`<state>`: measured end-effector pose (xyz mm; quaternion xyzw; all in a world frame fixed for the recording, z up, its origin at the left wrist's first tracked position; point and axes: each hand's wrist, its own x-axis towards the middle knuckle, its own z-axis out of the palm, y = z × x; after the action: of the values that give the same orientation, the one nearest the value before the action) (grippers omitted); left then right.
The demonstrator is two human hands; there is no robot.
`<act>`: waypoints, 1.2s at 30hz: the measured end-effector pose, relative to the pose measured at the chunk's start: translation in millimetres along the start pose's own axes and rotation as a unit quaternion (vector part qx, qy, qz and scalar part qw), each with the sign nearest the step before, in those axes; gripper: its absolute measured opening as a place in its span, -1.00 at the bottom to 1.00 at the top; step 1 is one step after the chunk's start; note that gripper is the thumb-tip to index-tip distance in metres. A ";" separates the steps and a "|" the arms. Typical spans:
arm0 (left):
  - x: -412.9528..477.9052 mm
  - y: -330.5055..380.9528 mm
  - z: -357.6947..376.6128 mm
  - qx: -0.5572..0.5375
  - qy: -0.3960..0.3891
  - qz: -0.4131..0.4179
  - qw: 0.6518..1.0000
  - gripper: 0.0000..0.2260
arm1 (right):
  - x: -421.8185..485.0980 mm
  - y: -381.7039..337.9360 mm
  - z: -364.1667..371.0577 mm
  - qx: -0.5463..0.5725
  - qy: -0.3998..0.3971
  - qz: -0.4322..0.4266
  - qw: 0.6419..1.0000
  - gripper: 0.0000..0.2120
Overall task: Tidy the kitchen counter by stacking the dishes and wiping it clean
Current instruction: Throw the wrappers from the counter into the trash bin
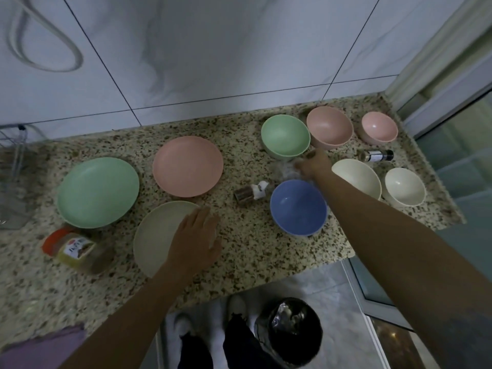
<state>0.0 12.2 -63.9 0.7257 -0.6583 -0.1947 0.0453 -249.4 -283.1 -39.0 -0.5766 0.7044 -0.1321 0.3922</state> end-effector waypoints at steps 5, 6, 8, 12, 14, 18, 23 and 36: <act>-2.7 -1.1 -10.5 -0.084 -0.030 -0.017 0.996 -0.43 | -21.1 -14.7 -27.9 0.021 0.018 -0.048 0.998 -0.56; -3.7 -0.4 -12.8 -0.103 -0.035 -0.021 0.994 -0.44 | -26.4 -15.7 -33.7 0.022 0.034 -0.046 0.998 -0.65; -5.8 1.9 -17.5 -0.130 -0.026 -0.028 0.991 -0.48 | -35.2 -15.9 -45.6 0.050 0.048 -0.059 0.996 -0.66; -13.1 -1.8 -24.8 -0.171 -0.014 -0.042 0.984 -0.54 | -51.7 -20.2 -66.1 0.097 0.066 -0.093 0.989 -0.65; -22.0 -6.4 -28.2 -0.211 -0.003 -0.061 0.976 -0.54 | -65.7 -27.3 -71.0 0.117 0.044 -0.097 0.987 -0.70; -36.4 -13.8 -38.6 -0.332 0.088 -0.113 0.932 -0.77 | -98.0 -44.3 -56.0 0.174 -0.011 -0.135 0.975 -0.68; -65.6 -35.9 -50.8 -0.374 0.163 -0.139 0.903 -0.76 | -129.5 -62.8 -17.5 0.181 -0.073 -0.156 0.968 -0.65; -218.1 -146.0 -55.3 -0.538 0.358 -0.351 0.677 -0.83 | -206.4 -140.4 157.7 0.119 -0.290 -0.203 0.928 -0.63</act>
<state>143.3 232.7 -11.4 0.7681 -0.0699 -0.2425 0.5885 -33.1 -94.2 29.5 -0.6694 0.4071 -0.1184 0.6101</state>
